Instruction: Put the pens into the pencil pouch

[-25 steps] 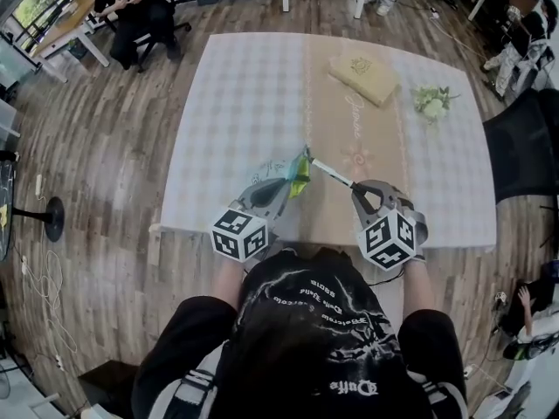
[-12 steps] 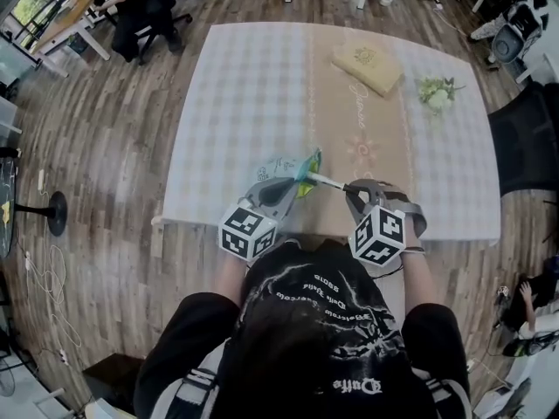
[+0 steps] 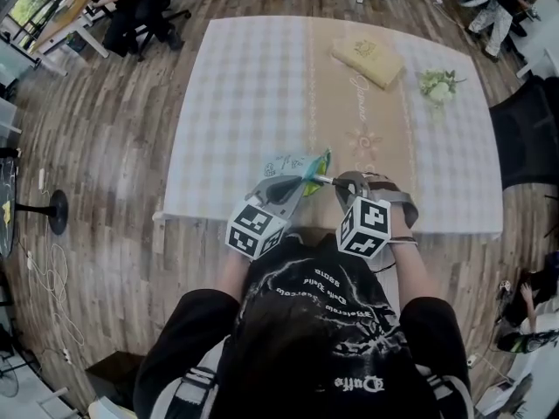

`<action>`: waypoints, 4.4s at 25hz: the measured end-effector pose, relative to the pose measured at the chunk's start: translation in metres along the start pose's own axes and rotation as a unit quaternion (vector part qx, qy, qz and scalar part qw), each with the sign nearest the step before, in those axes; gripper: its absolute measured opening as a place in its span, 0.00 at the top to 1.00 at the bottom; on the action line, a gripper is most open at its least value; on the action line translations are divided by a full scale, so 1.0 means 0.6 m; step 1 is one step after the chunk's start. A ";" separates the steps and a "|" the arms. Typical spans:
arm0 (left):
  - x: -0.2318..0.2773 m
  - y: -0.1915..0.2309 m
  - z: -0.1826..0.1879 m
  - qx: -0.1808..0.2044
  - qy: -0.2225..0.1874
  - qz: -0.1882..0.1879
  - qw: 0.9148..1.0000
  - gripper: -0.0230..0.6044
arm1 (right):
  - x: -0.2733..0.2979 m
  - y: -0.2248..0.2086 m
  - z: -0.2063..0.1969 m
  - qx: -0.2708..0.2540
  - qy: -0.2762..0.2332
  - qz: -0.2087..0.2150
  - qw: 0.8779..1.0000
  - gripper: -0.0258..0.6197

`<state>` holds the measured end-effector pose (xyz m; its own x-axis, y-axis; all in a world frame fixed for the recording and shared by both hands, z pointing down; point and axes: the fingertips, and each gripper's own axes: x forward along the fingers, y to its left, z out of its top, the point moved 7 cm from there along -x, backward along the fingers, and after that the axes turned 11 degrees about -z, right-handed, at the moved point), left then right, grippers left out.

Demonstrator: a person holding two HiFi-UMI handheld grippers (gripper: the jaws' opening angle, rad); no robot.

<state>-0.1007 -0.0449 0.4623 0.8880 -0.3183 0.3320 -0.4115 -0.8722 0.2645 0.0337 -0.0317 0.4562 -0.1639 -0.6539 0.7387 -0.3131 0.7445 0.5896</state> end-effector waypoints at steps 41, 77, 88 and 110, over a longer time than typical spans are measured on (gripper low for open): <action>0.007 -0.020 0.028 -0.020 -0.038 -0.062 0.997 0.92 | 0.024 0.011 0.063 0.058 -0.034 0.018 0.998 0.85; -0.027 0.060 0.030 -0.066 -0.067 0.050 0.994 0.92 | -0.013 -0.026 -0.041 0.348 -0.082 -0.075 0.931 0.64; -0.006 0.146 0.046 -0.063 -0.068 0.088 0.992 0.92 | -0.014 -0.005 -0.121 0.427 -0.060 -0.085 0.898 0.65; 0.086 0.096 -0.051 -0.165 -0.025 0.071 0.983 0.92 | -0.050 -0.028 -0.189 0.471 -0.077 -0.107 0.872 0.65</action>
<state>-0.0847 -0.1000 0.5222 0.8223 -0.4530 0.3443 -0.5690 -0.6519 0.5013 0.1498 -0.0093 0.4615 -0.1081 -0.8291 0.5485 -0.9699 0.2091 0.1248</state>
